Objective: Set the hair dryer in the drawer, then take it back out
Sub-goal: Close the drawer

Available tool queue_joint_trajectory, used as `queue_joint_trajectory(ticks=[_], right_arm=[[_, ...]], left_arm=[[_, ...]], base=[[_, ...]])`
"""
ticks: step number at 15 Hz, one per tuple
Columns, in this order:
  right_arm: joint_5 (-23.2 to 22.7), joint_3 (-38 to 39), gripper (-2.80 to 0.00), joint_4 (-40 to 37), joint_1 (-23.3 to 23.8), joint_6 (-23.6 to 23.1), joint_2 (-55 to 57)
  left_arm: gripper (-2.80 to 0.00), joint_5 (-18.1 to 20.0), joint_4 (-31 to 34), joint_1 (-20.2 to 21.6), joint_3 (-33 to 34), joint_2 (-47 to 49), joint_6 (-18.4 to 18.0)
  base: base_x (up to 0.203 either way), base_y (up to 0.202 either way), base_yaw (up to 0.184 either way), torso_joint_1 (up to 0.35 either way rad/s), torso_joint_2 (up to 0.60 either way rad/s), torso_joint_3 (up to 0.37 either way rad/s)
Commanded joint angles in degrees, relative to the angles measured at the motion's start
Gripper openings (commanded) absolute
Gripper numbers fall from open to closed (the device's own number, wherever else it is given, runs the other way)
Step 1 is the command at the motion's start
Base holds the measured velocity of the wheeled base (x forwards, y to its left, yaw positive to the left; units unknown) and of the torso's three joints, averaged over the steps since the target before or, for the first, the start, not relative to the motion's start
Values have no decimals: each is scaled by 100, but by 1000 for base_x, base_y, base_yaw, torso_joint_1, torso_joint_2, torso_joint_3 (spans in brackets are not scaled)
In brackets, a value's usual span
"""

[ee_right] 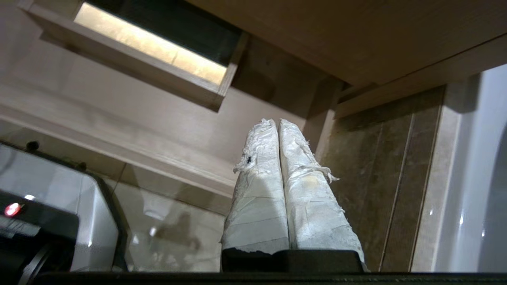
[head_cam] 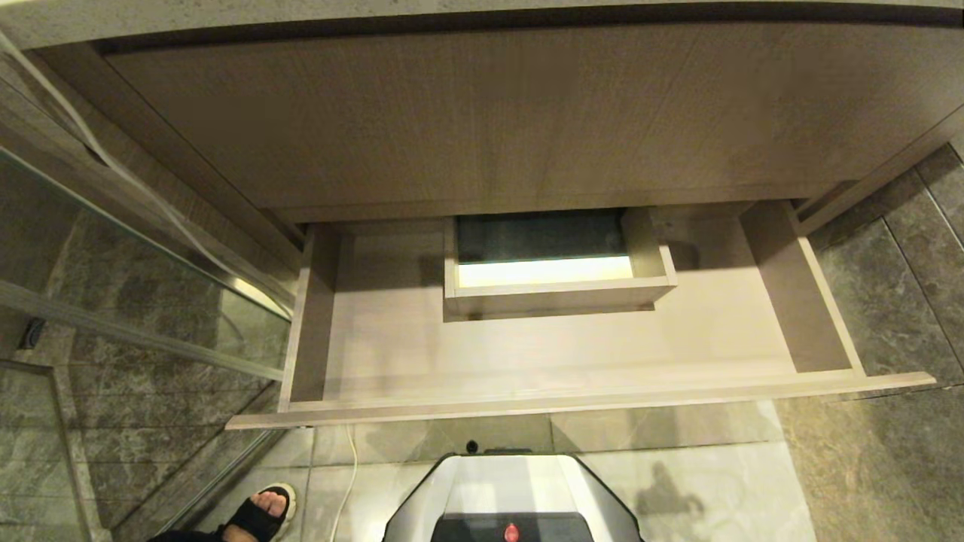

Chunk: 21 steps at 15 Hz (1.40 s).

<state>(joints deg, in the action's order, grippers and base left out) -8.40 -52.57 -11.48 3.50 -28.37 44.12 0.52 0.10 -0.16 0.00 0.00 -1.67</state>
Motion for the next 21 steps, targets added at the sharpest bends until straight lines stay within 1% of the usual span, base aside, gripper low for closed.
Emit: queue_joint_trajectory(ticks=[1, 5, 13, 16, 17, 18, 19, 21], right_arm=[[-4, 45, -280, -3, 10, -19, 0], [5, 117, -280, -12, 37, -19, 0], [5, 537, -280, -108, 142, -19, 12], [14, 660, -280, -148, 182, -19, 103], [14, 636, -280, -273, 210, -25, 212], [14, 579, -280, -451, 349, -24, 382], [10, 537, -280, -792, 458, -32, 574], [7, 273, -280, -1614, 524, -120, 947]], left_arm=[[-280, 0, -10, 7, 0, 0, 0], [-280, 0, -10, 0, 7, 0, 0], [-280, 0, -10, -2, 9, 0, 0], [-280, 0, -10, -2, 9, 0, 0], [-280, 0, -10, -2, 9, 0, 0], [-280, 0, -10, -1, 9, 0, 0], [-280, 0, -10, 3, 9, 0, 0], [-280, 0, -10, -2, 0, 0, 0]], base=[[0, 0, 0, -170, 397, 274], [0, 0, 0, -65, 392, 303], [0, 0, 0, -34, 381, 355], [0, 0, 0, 33, 261, 330], [0, 0, 0, 118, 129, 193], [0, 0, 0, 86, 122, 199], [0, 0, 0, 103, 40, 121], [0, 0, 0, 53, 39, 45]])
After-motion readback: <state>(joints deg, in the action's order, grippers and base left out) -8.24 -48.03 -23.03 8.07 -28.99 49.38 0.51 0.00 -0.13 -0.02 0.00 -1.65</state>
